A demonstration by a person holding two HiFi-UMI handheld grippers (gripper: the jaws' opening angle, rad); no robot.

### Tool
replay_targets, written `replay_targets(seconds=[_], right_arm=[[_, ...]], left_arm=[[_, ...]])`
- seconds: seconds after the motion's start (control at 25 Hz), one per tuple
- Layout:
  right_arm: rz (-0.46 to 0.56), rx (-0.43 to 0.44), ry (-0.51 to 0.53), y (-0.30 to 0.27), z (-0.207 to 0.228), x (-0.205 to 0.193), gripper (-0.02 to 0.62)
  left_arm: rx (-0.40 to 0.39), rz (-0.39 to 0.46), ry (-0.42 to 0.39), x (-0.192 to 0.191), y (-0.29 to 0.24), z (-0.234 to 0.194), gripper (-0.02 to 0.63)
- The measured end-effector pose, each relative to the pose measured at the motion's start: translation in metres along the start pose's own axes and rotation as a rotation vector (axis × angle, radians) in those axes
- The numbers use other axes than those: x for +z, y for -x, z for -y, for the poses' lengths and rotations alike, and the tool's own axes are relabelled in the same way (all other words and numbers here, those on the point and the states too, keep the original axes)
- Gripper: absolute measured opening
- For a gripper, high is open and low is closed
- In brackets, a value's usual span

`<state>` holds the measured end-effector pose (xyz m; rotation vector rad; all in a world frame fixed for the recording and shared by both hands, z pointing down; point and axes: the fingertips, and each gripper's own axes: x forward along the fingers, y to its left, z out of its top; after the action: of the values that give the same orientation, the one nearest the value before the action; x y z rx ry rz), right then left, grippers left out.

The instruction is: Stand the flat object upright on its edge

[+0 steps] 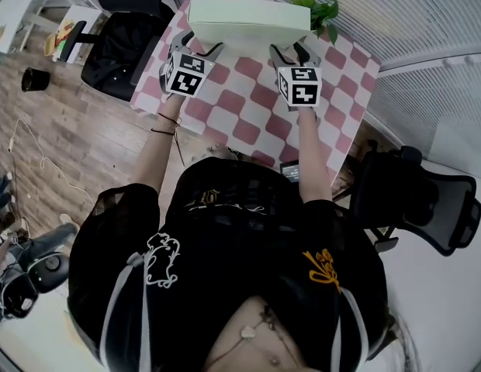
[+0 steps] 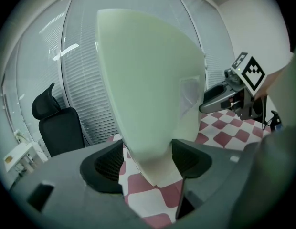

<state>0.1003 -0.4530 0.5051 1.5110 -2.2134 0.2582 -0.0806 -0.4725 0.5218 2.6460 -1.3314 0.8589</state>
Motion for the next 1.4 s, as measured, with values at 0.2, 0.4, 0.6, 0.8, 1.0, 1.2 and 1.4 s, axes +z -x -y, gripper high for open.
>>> replay_targets(seconds=[0.2, 0.4, 0.6, 0.8, 1.0, 1.2, 1.4], right_arm=[[0.009, 0.003, 0.004, -0.003, 0.000, 0.001, 0.250], [0.022, 0.006, -0.001, -0.005, 0.001, 0.001, 0.249], [0.022, 0.022, 0.003, -0.001, 0.002, 0.002, 0.250], [0.017, 0.027, 0.004, 0.000, 0.001, 0.002, 0.250], [0.010, 0.030, -0.002, -0.001, 0.000, 0.001, 0.250], [0.010, 0.026, -0.022, -0.005, 0.002, 0.001, 0.250], [0.012, 0.025, -0.037, -0.006, 0.001, 0.000, 0.250]], left_arm=[[-0.011, 0.012, 0.006, -0.003, -0.003, -0.002, 0.328], [-0.032, 0.014, 0.004, -0.002, -0.003, -0.003, 0.328], [-0.071, -0.004, -0.035, 0.004, 0.000, 0.000, 0.334], [-0.074, -0.015, -0.043, 0.005, 0.002, 0.001, 0.336], [-0.080, -0.001, -0.026, 0.005, 0.009, 0.000, 0.336], [-0.082, -0.003, -0.024, 0.001, 0.017, 0.003, 0.336], [-0.080, -0.001, -0.010, -0.007, 0.031, 0.007, 0.336]])
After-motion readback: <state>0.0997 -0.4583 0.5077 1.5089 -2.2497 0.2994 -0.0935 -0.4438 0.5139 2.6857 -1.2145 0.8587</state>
